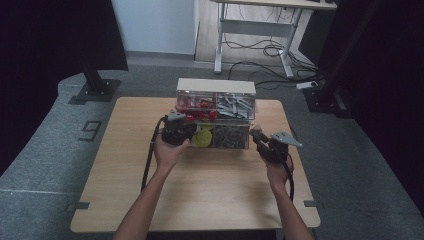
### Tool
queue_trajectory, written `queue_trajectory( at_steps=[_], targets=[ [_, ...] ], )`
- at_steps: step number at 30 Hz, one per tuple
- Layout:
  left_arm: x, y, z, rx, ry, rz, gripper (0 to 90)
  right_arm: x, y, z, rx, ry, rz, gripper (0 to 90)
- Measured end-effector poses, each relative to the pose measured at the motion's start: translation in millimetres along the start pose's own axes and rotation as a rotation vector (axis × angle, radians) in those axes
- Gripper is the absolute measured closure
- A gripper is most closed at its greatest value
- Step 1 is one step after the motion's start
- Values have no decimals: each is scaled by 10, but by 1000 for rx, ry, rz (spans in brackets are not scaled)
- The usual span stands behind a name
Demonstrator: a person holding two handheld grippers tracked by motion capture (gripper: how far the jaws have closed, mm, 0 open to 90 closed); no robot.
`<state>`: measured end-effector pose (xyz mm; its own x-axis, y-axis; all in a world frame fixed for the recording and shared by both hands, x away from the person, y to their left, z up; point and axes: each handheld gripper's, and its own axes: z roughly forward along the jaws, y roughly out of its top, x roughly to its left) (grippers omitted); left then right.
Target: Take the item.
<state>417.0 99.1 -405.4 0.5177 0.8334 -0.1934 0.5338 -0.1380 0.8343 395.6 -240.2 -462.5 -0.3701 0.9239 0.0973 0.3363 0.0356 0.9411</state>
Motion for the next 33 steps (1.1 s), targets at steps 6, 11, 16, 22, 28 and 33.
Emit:
queue_trajectory(
  at_steps=[6, 11, 16, 22, 28, 33],
  targets=[
    [-3, -2, -1, -1, 0, 0, 876, -93, -10, 1, 8, -22, 4, 691],
    [-9, -6, 6, 1, 1, 2, 876, -148, -17, 2, 15, -28, 11, 691],
    [-8, -16, 12, -3, -1, -1, 876, -180, -21, 0, 17, -35, 10, 691],
    [-9, -20, 14, -4, -1, -2, 875, -230, 0, 7, 20, -46, 13, 691],
    [-15, -17, 17, -3, -3, -1, 875, -271, 16, 26, 31, -60, 2, 691],
    [-21, -19, 25, -2, -4, 1, 875, -327, 40, 44, 39, -66, 9, 691]
  ],
)
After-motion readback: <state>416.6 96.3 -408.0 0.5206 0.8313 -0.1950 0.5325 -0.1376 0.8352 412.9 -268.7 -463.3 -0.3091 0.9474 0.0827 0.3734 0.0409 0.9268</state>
